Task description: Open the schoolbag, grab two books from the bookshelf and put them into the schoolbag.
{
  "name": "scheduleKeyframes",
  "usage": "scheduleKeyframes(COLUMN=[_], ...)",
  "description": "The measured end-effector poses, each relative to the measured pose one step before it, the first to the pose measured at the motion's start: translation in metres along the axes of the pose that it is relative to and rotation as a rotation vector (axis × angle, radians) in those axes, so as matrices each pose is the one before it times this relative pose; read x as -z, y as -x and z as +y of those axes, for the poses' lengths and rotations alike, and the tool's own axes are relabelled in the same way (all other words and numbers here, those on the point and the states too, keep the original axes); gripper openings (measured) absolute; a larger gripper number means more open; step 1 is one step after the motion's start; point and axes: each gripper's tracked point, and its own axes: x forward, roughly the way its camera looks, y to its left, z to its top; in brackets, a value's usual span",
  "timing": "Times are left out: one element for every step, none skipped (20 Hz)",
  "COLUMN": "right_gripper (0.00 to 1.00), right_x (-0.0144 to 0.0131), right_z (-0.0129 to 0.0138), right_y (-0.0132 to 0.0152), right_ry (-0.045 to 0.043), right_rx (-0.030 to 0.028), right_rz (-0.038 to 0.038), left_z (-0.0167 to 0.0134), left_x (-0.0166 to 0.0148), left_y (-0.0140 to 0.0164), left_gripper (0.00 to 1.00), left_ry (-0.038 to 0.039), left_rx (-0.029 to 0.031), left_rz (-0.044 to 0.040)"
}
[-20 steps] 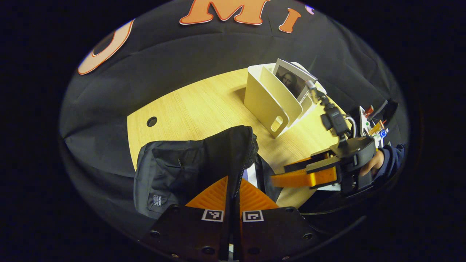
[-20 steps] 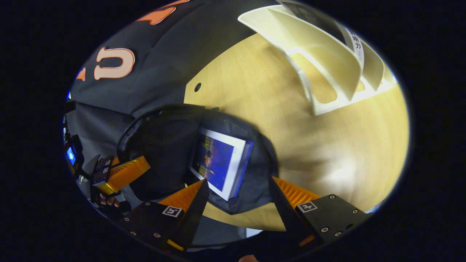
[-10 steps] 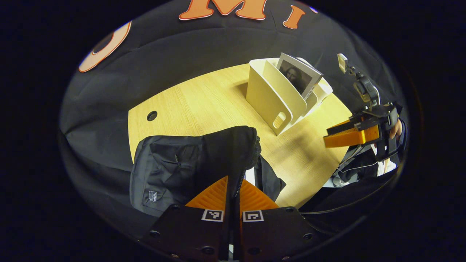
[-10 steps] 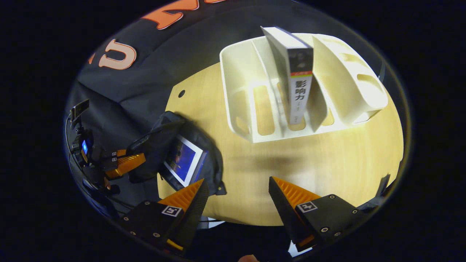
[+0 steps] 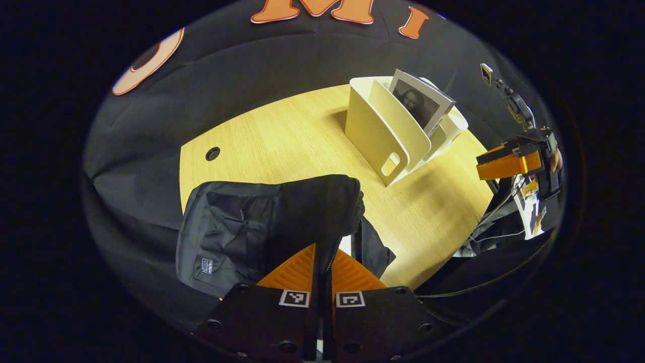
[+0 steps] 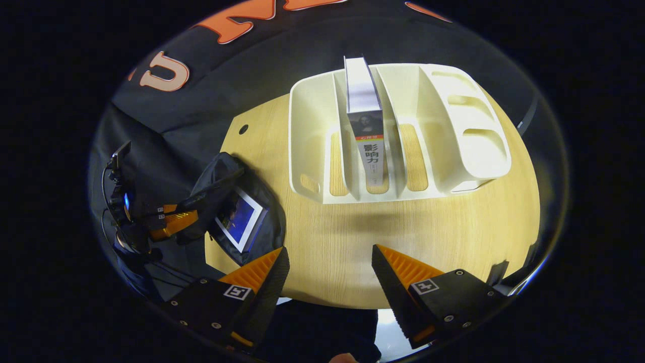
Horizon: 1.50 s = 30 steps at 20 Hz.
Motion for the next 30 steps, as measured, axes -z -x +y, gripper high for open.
scheduleKeyframes(right_gripper=[0.99, 0.99, 0.99, 0.99, 0.99, 0.99, 0.99, 0.99, 0.99, 0.99, 0.99, 0.99, 0.99, 0.99, 0.99, 0.99, 0.99, 0.99, 0.99, 0.99, 0.99, 0.99, 0.99, 0.99, 0.99, 0.99, 0.99, 0.99, 0.99, 0.99], right_x=[-0.00193, -0.00232, -0.00422, -0.006, -0.00738, -0.00653, -0.00731, -0.00659, -0.00752, -0.00735, -0.0048, -0.00245, -0.00243, -0.00363, -0.00594, -0.00623, -0.00691, -0.00662, -0.00864, -0.00857, -0.00875, -0.00758, -0.00829, -0.00653, -0.00596, -0.00538, -0.0047, -0.00424, -0.00325, -0.00295], right_z=[-0.00154, -0.00246, -0.00313, -0.00231, -0.0033, -0.00289, -0.00303, -0.0034, -0.00292, -0.00311, -0.00183, -0.00236, -0.00069, -0.00197, -0.00045, -0.00121, -0.00018, -0.0019, -0.00121, -0.00183, -0.00165, -0.00273, -0.00103, -0.00169, -0.00268, 0.00062, -0.00212, 0.00024, -0.00184, 0.00002], right_y=[0.00384, 0.00396, 0.00519, 0.0056, 0.00619, 0.00433, 0.00529, 0.00553, 0.00317, 0.00298, 0.00133, 0.00228, 0.00158, 0.00068, 0.00056, -0.00014, 0.00103, -0.00015, 0.00043, -0.00111, -0.00073, -0.0014, -0.00041, -0.00299, -0.0025, -0.00272, -0.00375, -0.00561, -0.0058, -0.00707], right_ry=[0.00712, 0.01102, 0.01315, 0.01481, 0.01576, 0.01415, 0.01191, 0.01169, 0.0138, 0.01028, 0.01033, 0.012, 0.01079, 0.006, 0.00786, 0.00288, 0.01045, 0.00942, 0.006, 0.00128, 0.00035, 0.00225, 0.00071, 0.0059, -0.00196, 0.00592, -0.00097, 0.0063, -0.00342, 0.00255], right_rx=[0.00459, 0.00836, 0.00564, 0.00816, 0.00983, 0.00954, 0.00749, 0.00933, 0.00712, 0.01099, 0.00984, 0.00361, -0.00054, 0.00698, -0.00049, 0.00364, -0.00497, 0.00428, -0.00009, 0.00417, 0.00216, 0.00258, 0.00463, 0.00116, 0.00337, -0.00152, 0.00445, -0.00369, 0.00493, -0.00216], right_rz=[0.00492, 0.00367, -0.0011, -0.00302, -0.00637, -0.00532, -0.00295, -0.00462, -0.00251, -0.00525, 0.00069, 0.00254, 0.00742, 0.00496, 0.00318, 0.00353, 0.00122, 0.00083, -0.00389, 0.00169, -0.00104, 0.00179, 0.00039, 0.00621, 0.0021, 0.01034, 0.0056, 0.01335, 0.01126, 0.01741], left_z=[-0.00084, -0.0008, -0.00186, 0.00021, -0.00129, -0.00059, -0.00061, -0.00033, -0.00027, 0.00001, 0.00027, 0.00018, -0.00027, -0.00079, -0.00008, 0.00035, 0.00016, 0.00026, -0.00033, 0.00067, -0.00012, 0.00019, -0.00068, 0.00101, -0.00039, 0.00109, -0.00115, 0.00034, -0.00046, 0.00044], left_x=[-0.00003, 0.00141, 0.00074, 0.00079, 0.00065, 0.00091, 0.00031, 0.00035, -0.00052, 0.00117, 0.0005, 0.00035, 0.00014, 0.00226, 0.00086, 0.00228, 0.00104, 0.00066, 0.00046, 0.00066, 0.00005, -0.00023, 0.00101, 0.00109, 0.00093, 0.00074, -0.00001, 0.00062, -0.00012, 0.00083], left_y=[-0.00036, -0.00122, -0.0006, -0.0016, -0.00107, -0.0011, -0.00024, -0.00092, 0.00071, -0.00009, -0.00154, 0.00001, -0.00046, 0.00048, -0.00054, -0.00092, -0.00071, -0.0013, -0.00058, 0.00007, 0.00027, -0.00074, -0.00043, 0.00032, 0.00043, -0.00099, -0.0008, -0.00147, -0.00114, 0.00053], left_gripper=[0.05, 0.05, 0.05, 0.05, 0.05, 0.05, 0.05, 0.05, 0.05, 0.05, 0.05, 0.05, 0.05, 0.05, 0.05, 0.05, 0.05, 0.05, 0.05, 0.05, 0.05, 0.05, 0.05, 0.05, 0.05, 0.05, 0.05, 0.05, 0.05, 0.05], left_ry=[-0.00129, 0.00036, -0.00031, 0.00165, 0.00153, 0.00114, 0.00181, 0.00315, 0.00494, 0.00379, 0.00773, 0.00588, 0.01132, 0.00981, 0.00994, 0.00865, 0.00454, 0.00802, 0.00562, 0.00725, 0.0043, 0.00969, 0.00592, 0.00807, 0.00644, 0.00958, 0.00958, 0.00595, 0.00928, 0.00673], left_rx=[-0.00167, -0.00213, -0.00133, -0.00138, -0.00073, -0.00151, -0.0001, -0.00131, -0.00059, -0.00163, -0.00213, -0.00194, -0.00059, 0.00255, 0.00151, 0.00114, -0.00086, 0.00034, 0.0007, -0.00154, 0.00061, -0.00138, 0.00075, -0.00093, 0.00016, -0.00272, 0.00103, -0.0022, -0.00037, -0.00285], left_rz=[0.00263, 0.00217, 0.00223, 0.00195, 0.00292, 0.00062, 0.00078, -0.00065, 0.00114, -0.00169, -0.00008, -0.0045, -0.00473, -0.0033, -0.00056, 0.00079, 0.00092, 0.00026, 0.00009, -0.00081, -0.00072, -0.00112, 0.00049, -0.00136, 0.00106, -0.00119, 0.00282, -0.00113, 0.00135, -0.00042])
